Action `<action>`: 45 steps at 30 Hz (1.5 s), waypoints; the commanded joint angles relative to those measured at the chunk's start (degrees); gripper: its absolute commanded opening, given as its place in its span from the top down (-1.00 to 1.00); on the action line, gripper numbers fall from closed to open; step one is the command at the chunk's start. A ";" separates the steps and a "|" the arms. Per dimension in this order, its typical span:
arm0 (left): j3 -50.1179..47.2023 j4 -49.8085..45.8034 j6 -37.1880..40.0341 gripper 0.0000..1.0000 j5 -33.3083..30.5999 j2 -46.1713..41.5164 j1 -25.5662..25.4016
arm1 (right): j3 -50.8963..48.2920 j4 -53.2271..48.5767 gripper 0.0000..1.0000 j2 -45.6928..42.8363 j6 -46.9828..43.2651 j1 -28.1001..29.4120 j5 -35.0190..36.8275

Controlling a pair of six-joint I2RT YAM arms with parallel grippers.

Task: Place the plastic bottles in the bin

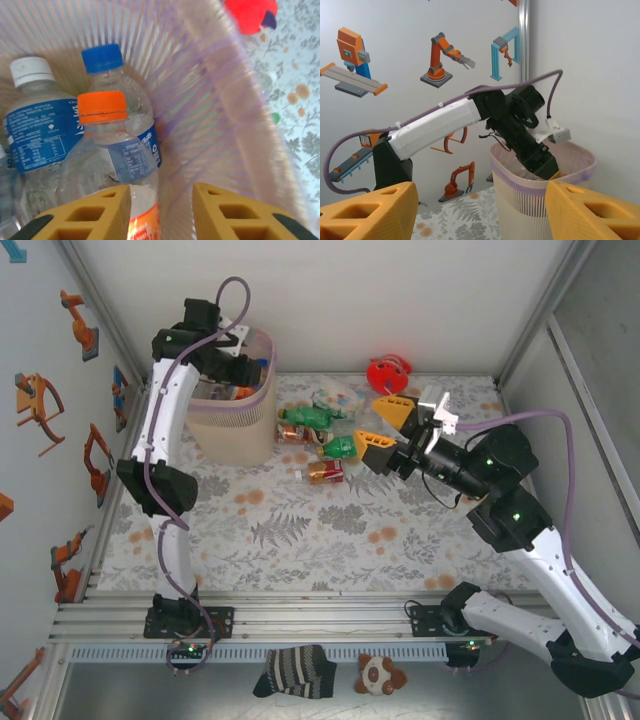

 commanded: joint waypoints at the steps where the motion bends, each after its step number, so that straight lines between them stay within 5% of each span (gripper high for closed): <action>1: -1.88 -0.29 0.10 0.37 0.55 2.21 0.10 | 1.21 0.43 -0.34 -0.74 -0.53 0.30 0.34; 10: -4.66 -0.55 -0.17 0.47 0.50 2.04 0.26 | 1.41 -0.29 -0.34 -0.49 -0.68 0.24 2.16; 30: -7.14 3.76 -3.28 0.40 4.52 -14.38 1.05 | 9.86 -23.05 -0.36 11.80 8.37 0.15 28.42; 37: -23.22 10.63 -3.11 0.37 5.05 -26.45 1.44 | 9.81 -26.36 -0.37 19.58 18.92 -0.69 32.32; 45: -49.90 23.94 -2.62 0.28 6.02 -44.29 4.72 | 12.34 -26.41 -0.39 31.86 29.96 -7.19 20.94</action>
